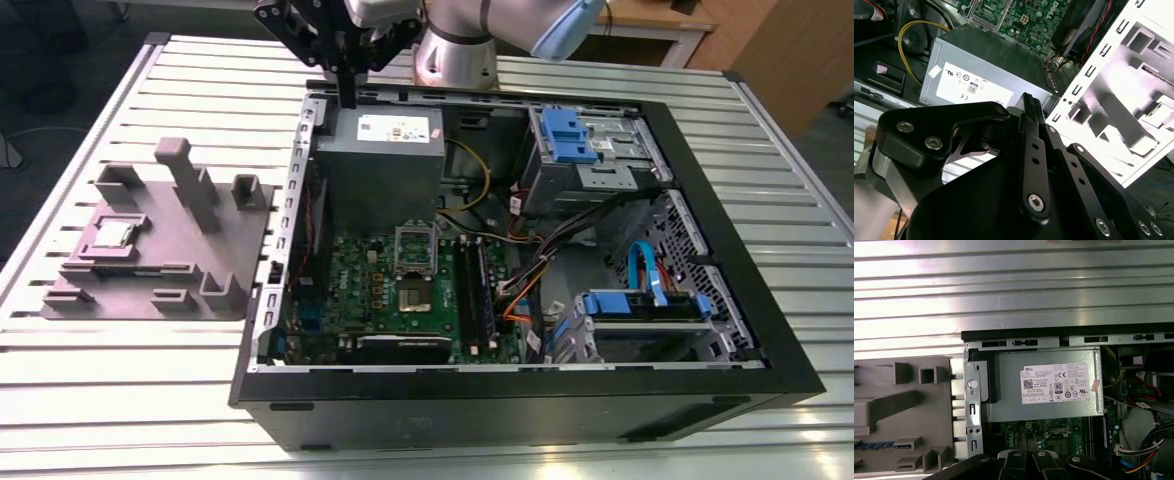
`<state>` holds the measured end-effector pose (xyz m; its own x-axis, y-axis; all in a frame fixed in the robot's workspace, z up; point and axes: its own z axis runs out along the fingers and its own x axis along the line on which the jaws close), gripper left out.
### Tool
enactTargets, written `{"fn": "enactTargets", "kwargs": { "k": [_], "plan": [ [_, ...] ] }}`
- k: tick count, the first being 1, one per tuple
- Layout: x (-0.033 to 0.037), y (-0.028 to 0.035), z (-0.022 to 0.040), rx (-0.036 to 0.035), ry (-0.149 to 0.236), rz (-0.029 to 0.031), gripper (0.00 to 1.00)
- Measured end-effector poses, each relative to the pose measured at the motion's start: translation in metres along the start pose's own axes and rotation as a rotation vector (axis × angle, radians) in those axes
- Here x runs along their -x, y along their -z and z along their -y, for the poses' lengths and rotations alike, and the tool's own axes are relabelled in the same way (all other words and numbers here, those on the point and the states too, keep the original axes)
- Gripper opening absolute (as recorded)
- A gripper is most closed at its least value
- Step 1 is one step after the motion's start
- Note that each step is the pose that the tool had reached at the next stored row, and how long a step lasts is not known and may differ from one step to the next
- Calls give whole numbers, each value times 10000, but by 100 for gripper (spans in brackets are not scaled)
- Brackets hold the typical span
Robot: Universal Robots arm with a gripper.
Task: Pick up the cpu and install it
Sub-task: 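Reach for the cpu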
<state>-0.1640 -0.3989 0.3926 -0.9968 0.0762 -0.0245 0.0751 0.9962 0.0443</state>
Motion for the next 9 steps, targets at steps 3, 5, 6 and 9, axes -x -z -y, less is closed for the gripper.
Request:
{"fn": "enactTargets", "kwargs": {
  "k": [3,5,6,9],
  "plan": [
    [-13,0,1,0,0,0,10],
    [-22,0,2,0,1,0,10],
    [-28,0,2,1,-1,0,10],
    [-46,1,4,0,0,0,10]
  ]
}}
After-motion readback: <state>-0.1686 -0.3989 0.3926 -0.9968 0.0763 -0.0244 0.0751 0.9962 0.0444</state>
